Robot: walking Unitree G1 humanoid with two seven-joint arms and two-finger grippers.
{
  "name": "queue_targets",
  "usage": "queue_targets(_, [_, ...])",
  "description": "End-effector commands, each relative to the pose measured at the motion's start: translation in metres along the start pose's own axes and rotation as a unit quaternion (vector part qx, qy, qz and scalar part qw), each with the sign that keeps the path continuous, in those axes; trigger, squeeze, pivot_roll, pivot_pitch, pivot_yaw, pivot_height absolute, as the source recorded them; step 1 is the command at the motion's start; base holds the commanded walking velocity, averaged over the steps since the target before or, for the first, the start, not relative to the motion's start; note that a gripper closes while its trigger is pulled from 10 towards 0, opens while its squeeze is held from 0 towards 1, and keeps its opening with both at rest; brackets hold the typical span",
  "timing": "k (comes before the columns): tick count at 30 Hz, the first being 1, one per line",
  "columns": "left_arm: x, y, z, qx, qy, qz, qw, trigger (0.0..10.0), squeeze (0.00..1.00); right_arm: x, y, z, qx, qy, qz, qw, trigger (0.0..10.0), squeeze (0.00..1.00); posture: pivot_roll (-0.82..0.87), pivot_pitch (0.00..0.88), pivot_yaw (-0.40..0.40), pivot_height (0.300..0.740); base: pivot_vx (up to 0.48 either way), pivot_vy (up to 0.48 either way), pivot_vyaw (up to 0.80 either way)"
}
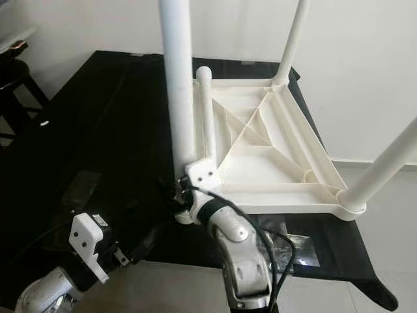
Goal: Building children table
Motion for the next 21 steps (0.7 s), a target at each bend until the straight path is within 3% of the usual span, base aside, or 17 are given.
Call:
queue_targets(1, [-0.004, -0.006, -0.003, 0.009, 0.004, -0.014, 1.000, 10.0, 0.00, -0.003, 0.006, -0.002, 0.010, 0.011, 0.019, 1.000, 10.0, 1.00, 0.00, 0.114, -0.022, 0.740, 0.000, 0.000, 0.00])
queue_targets(4, [-0.006, -0.007, -0.010, 0.017, 0.026, -0.017, 0.999, 10.0, 0.00, -0.015, 0.009, -0.003, -0.001, 0.040, 0.030, 0.999, 10.0, 1.00, -0.02, 0.114, -0.012, 0.740, 0.000, 0.000, 0.00])
queue_targets(7, [-0.014, -0.009, -0.025, 0.040, 0.088, -0.036, 0.995, 10.0, 0.00, -0.039, -0.004, -0.003, -0.004, 0.049, 0.007, 0.999, 10.0, 1.00, -0.03, 0.116, 0.001, 0.740, 0.000, 0.000, 0.00])
queue_targets(8, [-0.014, -0.009, -0.025, 0.040, 0.088, -0.036, 0.995, 10.0, 0.00, -0.039, -0.004, -0.003, -0.004, 0.049, 0.007, 0.999, 10.0, 1.00, -0.03, 0.116, 0.001, 0.740, 0.000, 0.000, 0.00])
queue_targets(9, [-0.018, -0.010, -0.031, 0.045, 0.113, -0.045, 0.992, 10.0, 0.00, -0.045, -0.008, 0.000, -0.005, 0.035, 0.000, 0.999, 10.0, 0.69, -0.04, 0.119, 0.006, 0.740, 0.000, 0.000, 0.00])
queue_targets(10, [-0.024, -0.013, -0.039, 0.053, 0.151, -0.059, 0.985, 10.0, 0.00, -0.053, -0.012, 0.007, -0.008, 0.004, -0.007, 1.000, 10.0, 0.00, -0.04, 0.121, 0.011, 0.740, 0.000, 0.000, 0.00])
queue_targets(14, [-0.029, -0.014, -0.044, 0.059, 0.177, -0.069, 0.980, 10.0, 0.00, -0.058, -0.015, 0.012, -0.010, -0.017, -0.012, 1.000, 10.0, 0.00, -0.04, 0.121, 0.011, 0.740, 0.000, 0.000, 0.00])
queue_targets(15, [-0.039, -0.017, -0.052, 0.068, 0.220, -0.088, 0.969, 10.0, 0.00, -0.066, -0.023, 0.017, -0.015, -0.048, -0.021, 0.998, 10.0, 0.00, -0.05, 0.119, 0.021, 0.740, 0.000, 0.000, 0.00])
queue_targets(16, [-0.039, -0.017, -0.052, 0.068, 0.220, -0.088, 0.969, 10.0, 0.00, -0.066, -0.023, 0.017, -0.015, -0.048, -0.021, 0.998, 10.0, 0.00, -0.05, 0.119, 0.021, 0.740, 0.000, 0.000, 0.00])
queue_targets(17, [-0.048, -0.019, -0.058, 0.073, 0.254, -0.104, 0.959, 10.0, 0.00, -0.072, -0.028, 0.021, -0.019, -0.069, -0.029, 0.997, 10.0, 0.00, -0.05, 0.118, 0.022, 0.740, 0.000, 0.000, 0.00])
queue_targets(19, [-0.048, -0.019, -0.058, 0.073, 0.254, -0.104, 0.959, 10.0, 0.00, -0.072, -0.028, 0.021, -0.019, -0.069, -0.029, 0.997, 10.0, 0.00, -0.05, 0.118, 0.022, 0.740, 0.000, 0.000, 0.00])
queue_targets(21, [-0.068, -0.028, -0.064, 0.071, 0.315, -0.140, 0.936, 10.0, 0.00, -0.088, -0.047, 0.039, -0.037, -0.129, -0.071, 0.988, 10.0, 0.00, -0.04, 0.110, 0.004, 0.740, 0.000, 0.000, 0.00])
Point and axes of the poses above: a point about 5 cm out from each wrist's last joint towards the gripper, its own x axis pointing out of the wrist towards the gripper, its own y axis along the axis of the wrist's last joint, z = x × y, the point moved 4 cm from there along x, pointing out of the wrist towards the gripper, and after that the axes turned 6 degrees about x, right-handed, at the moved point
